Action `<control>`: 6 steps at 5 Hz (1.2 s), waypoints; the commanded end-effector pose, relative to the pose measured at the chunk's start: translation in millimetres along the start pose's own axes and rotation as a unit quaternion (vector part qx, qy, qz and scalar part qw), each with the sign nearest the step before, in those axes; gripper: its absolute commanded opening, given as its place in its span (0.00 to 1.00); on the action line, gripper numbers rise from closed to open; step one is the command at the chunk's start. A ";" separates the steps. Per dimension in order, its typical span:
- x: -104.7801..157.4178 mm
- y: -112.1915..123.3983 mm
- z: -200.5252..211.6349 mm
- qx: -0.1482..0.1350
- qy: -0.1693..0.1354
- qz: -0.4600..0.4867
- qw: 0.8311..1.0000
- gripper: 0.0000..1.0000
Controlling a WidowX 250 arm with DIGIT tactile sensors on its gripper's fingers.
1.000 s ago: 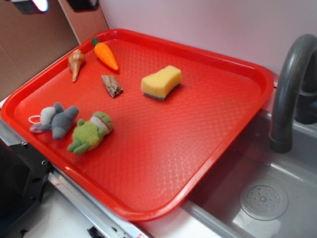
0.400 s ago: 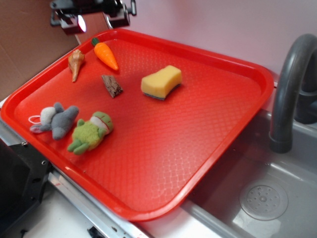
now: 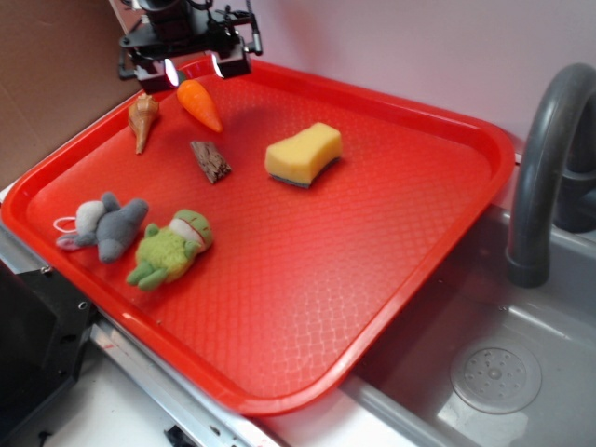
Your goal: Grab the carrot.
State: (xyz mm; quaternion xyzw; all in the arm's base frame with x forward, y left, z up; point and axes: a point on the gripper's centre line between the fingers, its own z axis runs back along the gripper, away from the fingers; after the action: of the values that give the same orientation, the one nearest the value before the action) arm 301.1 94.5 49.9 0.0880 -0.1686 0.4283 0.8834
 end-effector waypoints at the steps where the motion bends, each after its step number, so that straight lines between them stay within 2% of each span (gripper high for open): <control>1: 11.3 -6.8 -38.2 -0.067 0.065 -0.009 0.996 1.00; 2: 6.0 -0.1 -39.1 -0.046 0.073 -0.002 0.996 1.00; 3: 2.7 -1.7 -38.4 -0.053 0.065 -0.020 0.996 0.00; 5: -4.1 -11.8 -17.9 -0.056 0.039 -0.139 0.988 0.00; 6: -13.4 -21.3 25.6 -0.055 0.063 -0.269 0.959 0.00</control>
State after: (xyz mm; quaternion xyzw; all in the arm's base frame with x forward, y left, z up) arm 293.8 52.3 43.7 0.0544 -0.0597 0.1698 0.9822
